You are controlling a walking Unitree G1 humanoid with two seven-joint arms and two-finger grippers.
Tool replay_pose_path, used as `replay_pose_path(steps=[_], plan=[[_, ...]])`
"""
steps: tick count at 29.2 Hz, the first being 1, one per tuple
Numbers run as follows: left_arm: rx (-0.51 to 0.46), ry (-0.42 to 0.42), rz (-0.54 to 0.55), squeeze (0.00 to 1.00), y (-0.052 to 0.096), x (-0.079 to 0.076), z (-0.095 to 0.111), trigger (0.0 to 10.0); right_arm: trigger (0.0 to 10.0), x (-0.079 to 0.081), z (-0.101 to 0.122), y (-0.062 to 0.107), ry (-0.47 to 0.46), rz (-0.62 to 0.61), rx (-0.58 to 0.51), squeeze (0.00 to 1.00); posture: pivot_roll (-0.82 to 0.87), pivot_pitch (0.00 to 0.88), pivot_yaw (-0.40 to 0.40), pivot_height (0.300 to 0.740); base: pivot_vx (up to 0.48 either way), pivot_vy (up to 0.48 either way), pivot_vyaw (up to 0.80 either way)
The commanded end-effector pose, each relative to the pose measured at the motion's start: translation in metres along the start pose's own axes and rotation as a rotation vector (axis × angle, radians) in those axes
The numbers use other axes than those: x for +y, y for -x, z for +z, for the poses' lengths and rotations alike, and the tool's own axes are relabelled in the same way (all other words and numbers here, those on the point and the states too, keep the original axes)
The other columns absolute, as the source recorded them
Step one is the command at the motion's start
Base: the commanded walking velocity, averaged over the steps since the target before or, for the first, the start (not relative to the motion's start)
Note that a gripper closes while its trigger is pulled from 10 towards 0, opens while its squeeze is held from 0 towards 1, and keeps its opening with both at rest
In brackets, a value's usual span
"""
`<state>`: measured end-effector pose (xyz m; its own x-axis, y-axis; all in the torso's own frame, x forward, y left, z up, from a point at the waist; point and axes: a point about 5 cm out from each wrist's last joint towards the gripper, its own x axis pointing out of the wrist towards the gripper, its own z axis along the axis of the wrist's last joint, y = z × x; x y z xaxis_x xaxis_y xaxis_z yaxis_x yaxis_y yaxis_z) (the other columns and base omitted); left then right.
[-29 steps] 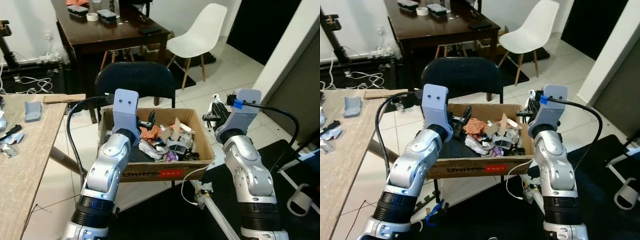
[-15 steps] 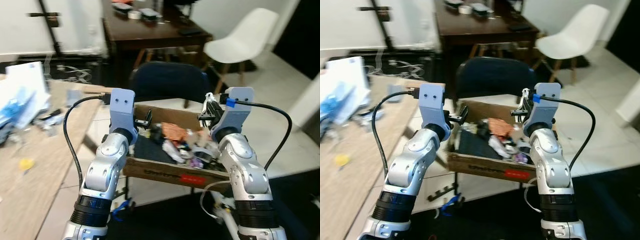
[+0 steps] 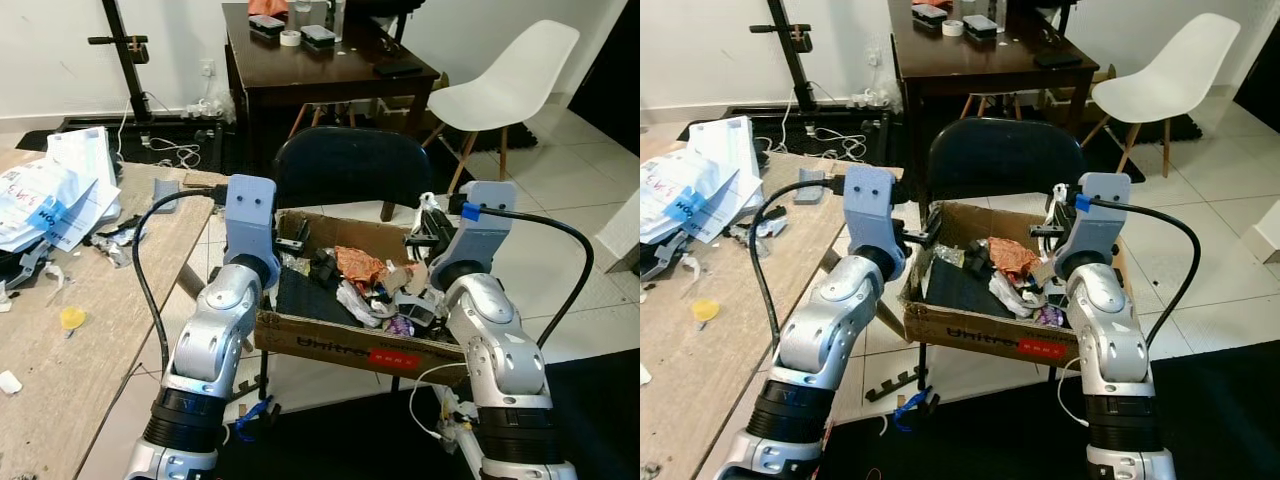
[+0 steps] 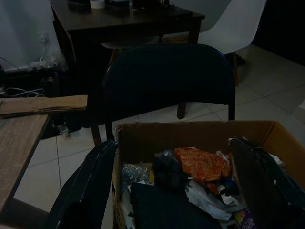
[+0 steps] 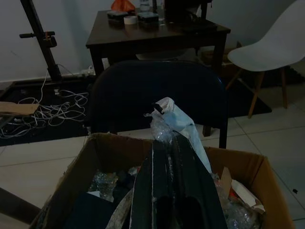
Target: Picking trash to rubbish bin
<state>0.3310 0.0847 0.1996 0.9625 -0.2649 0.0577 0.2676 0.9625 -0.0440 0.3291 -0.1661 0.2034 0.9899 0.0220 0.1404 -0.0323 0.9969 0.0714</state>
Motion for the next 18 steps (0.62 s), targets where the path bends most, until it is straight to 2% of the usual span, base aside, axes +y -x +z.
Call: replay_pose_path(steps=[1, 18], plan=[[0.02, 0.018, -0.014, 0.0, -0.0014, -0.0034, -0.0023, 10.0, 10.0, 0.0018, -0.0022, -0.0009, -0.005, 0.002, 0.017, 0.0, -0.01, 0.1, -0.026, 0.74, 0.319, 0.0, 0.0], [0.021, 0.029, -0.028, 0.0, -0.0013, -0.0042, -0.0018, 10.0, 10.0, -0.0011, -0.0058, 0.0012, -0.004, -0.007, 0.034, 0.0, -0.01, 0.103, -0.019, 0.74, 0.389, 0.0, 0.0]])
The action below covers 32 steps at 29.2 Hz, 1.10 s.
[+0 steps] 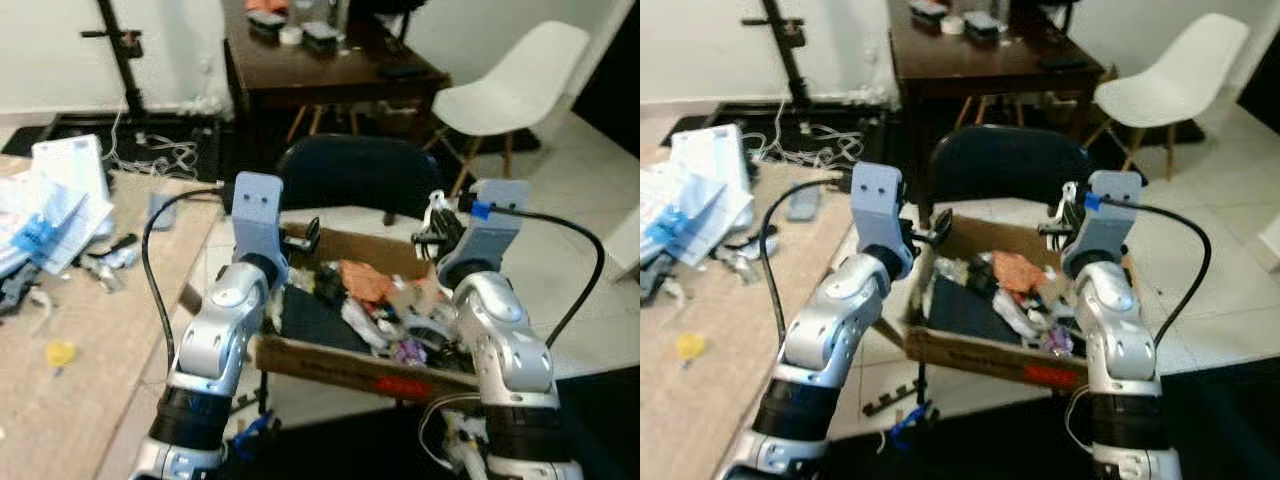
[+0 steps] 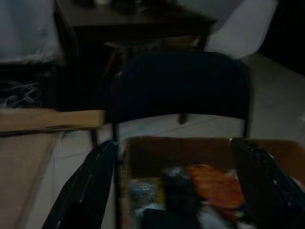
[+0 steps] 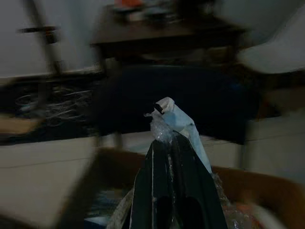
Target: Picking trash to rubbish bin
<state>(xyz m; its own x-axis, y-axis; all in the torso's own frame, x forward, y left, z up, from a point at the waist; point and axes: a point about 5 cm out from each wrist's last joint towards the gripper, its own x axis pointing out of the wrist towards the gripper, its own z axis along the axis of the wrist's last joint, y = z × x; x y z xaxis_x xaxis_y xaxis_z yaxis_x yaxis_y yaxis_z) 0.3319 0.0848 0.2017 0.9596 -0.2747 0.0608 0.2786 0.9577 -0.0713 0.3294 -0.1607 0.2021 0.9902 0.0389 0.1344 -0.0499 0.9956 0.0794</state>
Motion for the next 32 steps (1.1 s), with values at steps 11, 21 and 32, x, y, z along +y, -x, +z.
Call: replay_pose_path(steps=[11, 21, 32], plan=[[0.014, -0.034, -0.008, 0.0, 0.0, -0.004, -0.004, 10.0, 10.0, -0.006, -0.01, 0.002, 0.019, -0.023, 0.052, 0.0, -0.01, 0.103, -0.019, 0.74, 0.167, 0.0, 0.0], [0.01, -0.061, -0.052, 0.0, -0.002, -0.009, -0.003, 10.0, 10.0, -0.017, -0.037, 0.0, 0.02, -0.047, 0.166, 0.0, -0.01, 0.103, -0.009, 0.74, 0.0, 0.0, 0.0], [0.06, -0.17, -0.134, 0.0, -0.004, -0.015, -0.011, 10.0, 10.0, -0.047, -0.075, 0.003, 0.008, -0.098, 0.33, 0.0, 0.02, 0.138, 0.055, 0.74, 0.0, 0.0, 0.0]])
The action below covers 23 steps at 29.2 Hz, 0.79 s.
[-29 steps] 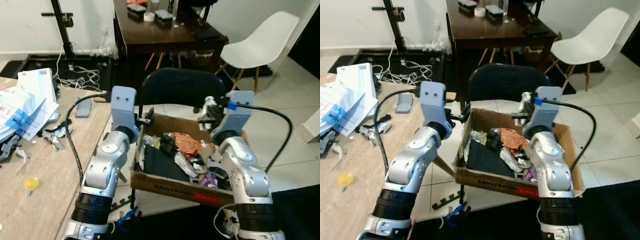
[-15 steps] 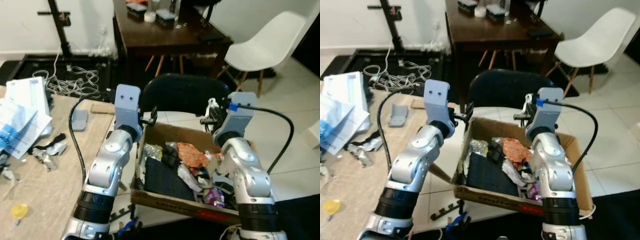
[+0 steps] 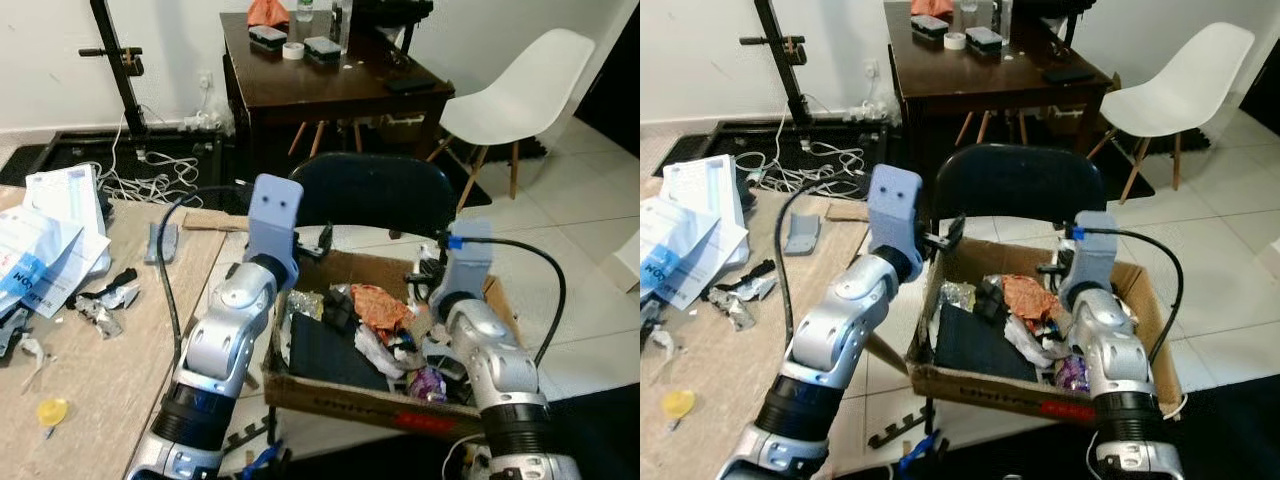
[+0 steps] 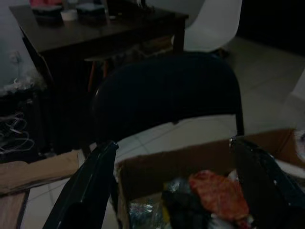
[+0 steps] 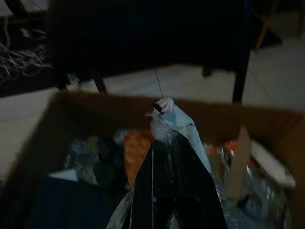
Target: Picking trash to rubbish bin
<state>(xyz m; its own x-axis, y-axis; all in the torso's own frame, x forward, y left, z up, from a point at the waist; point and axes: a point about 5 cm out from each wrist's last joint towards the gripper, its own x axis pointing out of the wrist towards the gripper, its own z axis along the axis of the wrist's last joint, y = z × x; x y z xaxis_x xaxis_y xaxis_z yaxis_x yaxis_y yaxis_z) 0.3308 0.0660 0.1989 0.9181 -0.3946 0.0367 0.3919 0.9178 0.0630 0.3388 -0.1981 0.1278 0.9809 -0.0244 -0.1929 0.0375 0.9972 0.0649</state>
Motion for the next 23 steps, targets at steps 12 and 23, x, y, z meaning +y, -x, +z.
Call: replay_pose_path(steps=[12, 23], plan=[[0.105, -0.113, -0.299, 0.0, 0.012, -0.015, -0.025, 10.0, 10.0, -0.008, -0.014, -0.001, 0.007, -0.023, 0.05, 1.0, 0.0, 0.147, 0.07, 0.74, 0.0, 0.0, 0.0], [0.034, 0.002, -0.17, 0.0, 0.012, -0.003, -0.017, 10.0, 10.0, -0.001, 0.007, -0.004, 0.063, -0.012, -0.052, 0.0, -0.01, 0.094, 0.025, 0.74, 0.0, 0.0, 0.0]])
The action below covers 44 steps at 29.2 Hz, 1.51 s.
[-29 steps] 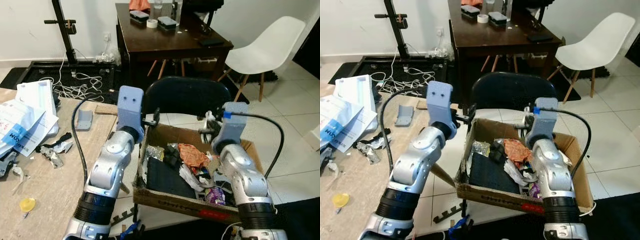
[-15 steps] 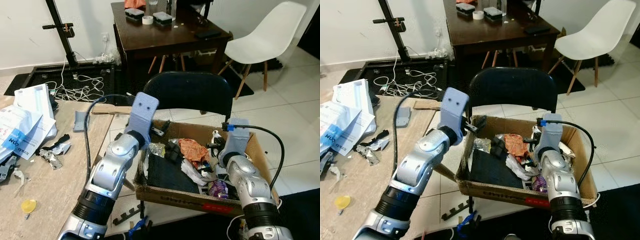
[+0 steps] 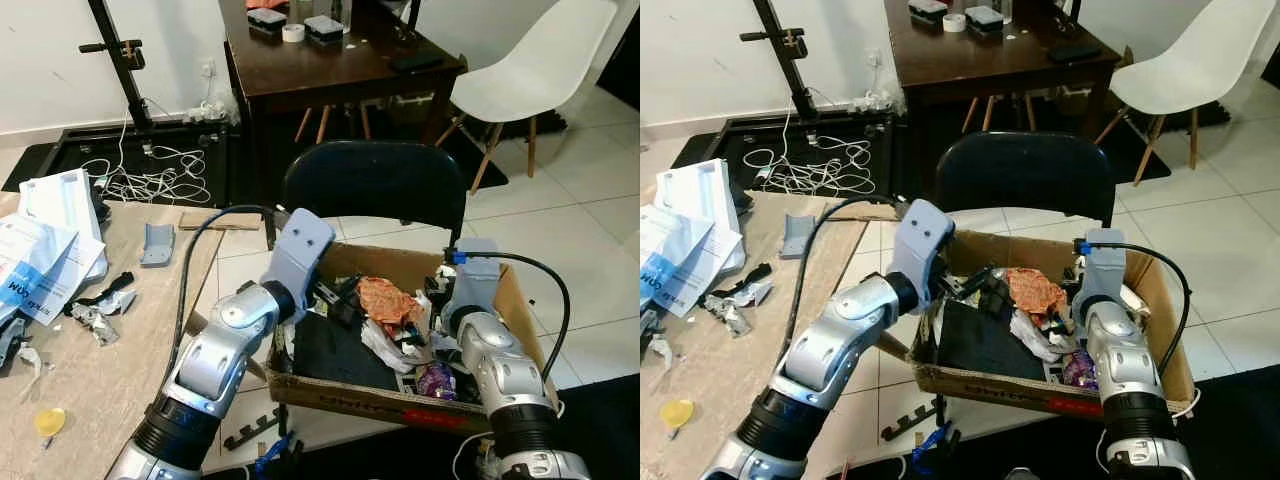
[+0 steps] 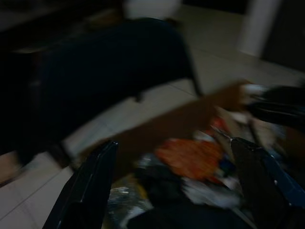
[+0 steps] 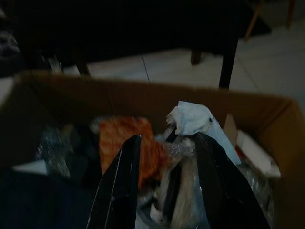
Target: Picking trash to rubbish bin
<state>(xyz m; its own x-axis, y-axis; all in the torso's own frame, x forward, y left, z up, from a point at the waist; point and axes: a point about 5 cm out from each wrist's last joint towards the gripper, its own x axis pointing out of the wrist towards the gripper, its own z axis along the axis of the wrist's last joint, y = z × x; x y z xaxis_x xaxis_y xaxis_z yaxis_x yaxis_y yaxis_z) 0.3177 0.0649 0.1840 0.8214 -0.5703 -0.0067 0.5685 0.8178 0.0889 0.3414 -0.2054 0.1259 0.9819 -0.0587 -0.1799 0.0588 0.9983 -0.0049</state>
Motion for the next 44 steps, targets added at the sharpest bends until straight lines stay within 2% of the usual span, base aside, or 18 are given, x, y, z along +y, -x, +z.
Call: replay_pose_path(steps=[1, 7, 8, 9, 14, 15, 16, 23, 25, 28, 31, 32, 34, 37, 39, 41, 42, 44], plan=[[-0.007, 0.045, 0.068, 0.0, 0.0, 0.007, -0.002, 10.0, 10.0, 0.009, 0.013, -0.001, -0.01, 0.029, -0.063, 0.0, -0.01, 0.085, 0.02, 0.74, 0.0, 0.0, 0.0], [-0.03, 0.104, 0.059, 0.0, 0.002, 0.006, 0.001, 10.0, 10.0, 0.02, 0.02, -0.002, -0.051, 0.086, -0.108, 0.0, -0.01, 0.066, 0.007, 0.74, 0.0, 0.0, 0.0], [-0.031, 0.101, 0.05, 0.0, 0.003, 0.004, 0.001, 10.0, 10.0, 0.021, 0.02, -0.001, -0.059, 0.094, -0.109, 0.73, -0.01, 0.066, 0.007, 0.74, 0.0, 0.0, 0.0], [-0.03, 0.098, 0.048, 0.0, 0.003, 0.003, 0.0, 10.0, 10.0, 0.021, 0.02, -0.001, -0.067, 0.103, -0.11, 1.0, -0.01, 0.065, 0.006, 0.74, 0.0, 0.0, 0.0], [-0.03, 0.099, 0.058, 0.0, 0.001, 0.003, 0.0, 10.0, 10.0, 0.02, 0.016, -0.002, 0.003, 0.078, -0.083, 1.0, -0.01, 0.066, 0.005, 0.74, 0.0, 0.0, 0.0], [-0.031, 0.101, 0.063, 0.0, 0.001, 0.003, 0.001, 10.0, 10.0, 0.019, 0.015, -0.002, 0.029, 0.068, -0.079, 0.04, -0.01, 0.066, 0.007, 0.74, 0.0, 0.0, 0.0], [-0.031, 0.1, 0.067, 0.0, 0.001, 0.003, 0.001, 10.0, 10.0, 0.017, 0.015, -0.002, 0.047, 0.056, -0.076, 0.0, -0.01, 0.066, 0.007, 0.74, 0.0, 0.0, 0.0], [-0.025, 0.085, 0.031, 0.0, 0.0, 0.001, 0.001, 10.0, 10.0, 0.019, 0.002, -0.002, 0.072, 0.119, 0.035, 0.0, -0.01, 0.066, 0.013, 0.74, 0.0, 0.0, 0.0], [-0.023, 0.082, 0.022, 0.0, -0.001, 0.0, 0.001, 10.0, 10.0, 0.025, -0.012, -0.001, -0.144, 0.161, 0.153, 0.0, -0.01, 0.066, 0.013, 0.74, 0.0, 0.0, 0.0], [-0.022, 0.082, 0.026, 0.0, -0.001, 0.0, 0.001, 10.0, 10.0, 0.014, -0.018, -0.002, 0.152, 0.086, 0.175, 0.0, -0.01, 0.068, 0.01, 0.74, 0.0, 0.0, 0.0], [-0.023, 0.087, 0.032, 0.0, -0.001, 0.0, 0.001, 10.0, 10.0, 0.017, -0.017, -0.002, -0.073, 0.068, 0.157, 0.0, -0.01, 0.068, 0.01, 0.74, 0.0, 0.0, 0.0], [-0.023, 0.087, 0.034, 0.0, -0.001, 0.0, 0.001, 10.0, 10.0, 0.013, -0.018, -0.002, 0.1, 0.046, 0.162, 0.0, -0.01, 0.068, 0.01, 0.74, 0.0, 0.0, 0.0], [-0.023, 0.088, 0.035, 0.0, -0.001, 0.0, 0.001, 10.0, 10.0, 0.014, -0.02, -0.001, -0.056, 0.04, 0.184, 0.0, -0.01, 0.068, 0.01, 0.74, 0.0, 0.0, 0.0], [-0.022, 0.087, 0.035, 0.0, -0.001, 0.0, 0.0, 10.0, 10.0, 0.005, -0.021, -0.001, 0.282, -0.004, 0.188, 0.0, -0.01, 0.07, 0.008, 0.74, 0.0, 0.0, 0.0], [-0.022, 0.088, 0.035, 0.0, -0.001, 0.001, 0.001, 10.0, 10.0, 0.008, -0.022, -0.002, 0.052, 0.001, 0.206, 0.0, -0.01, 0.07, 0.008, 0.74, 0.0, 0.0, 0.0], [-0.023, 0.086, 0.036, 0.0, -0.001, 0.001, 0.001, 10.0, 10.0, -0.005, -0.02, -0.001, 0.343, -0.05, 0.206, 0.0, -0.01, 0.07, 0.008, 0.74, 0.0, 0.0, 0.0], [-0.024, 0.087, 0.042, 0.0, -0.001, 0.001, 0.001, 10.0, 10.0, 0.001, -0.022, -0.001, -0.108, -0.037, 0.234, 0.0, -0.01, 0.07, 0.008, 0.74, 0.0, 0.0, 0.0], [-0.031, 0.086, 0.055, 0.0, -0.001, 0.002, 0.002, 10.0, 10.0, -0.004, -0.017, 0.0, 0.05, -0.071, 0.204, 0.0, -0.02, 0.069, 0.012, 0.74, 0.0, 0.0, 0.0]])
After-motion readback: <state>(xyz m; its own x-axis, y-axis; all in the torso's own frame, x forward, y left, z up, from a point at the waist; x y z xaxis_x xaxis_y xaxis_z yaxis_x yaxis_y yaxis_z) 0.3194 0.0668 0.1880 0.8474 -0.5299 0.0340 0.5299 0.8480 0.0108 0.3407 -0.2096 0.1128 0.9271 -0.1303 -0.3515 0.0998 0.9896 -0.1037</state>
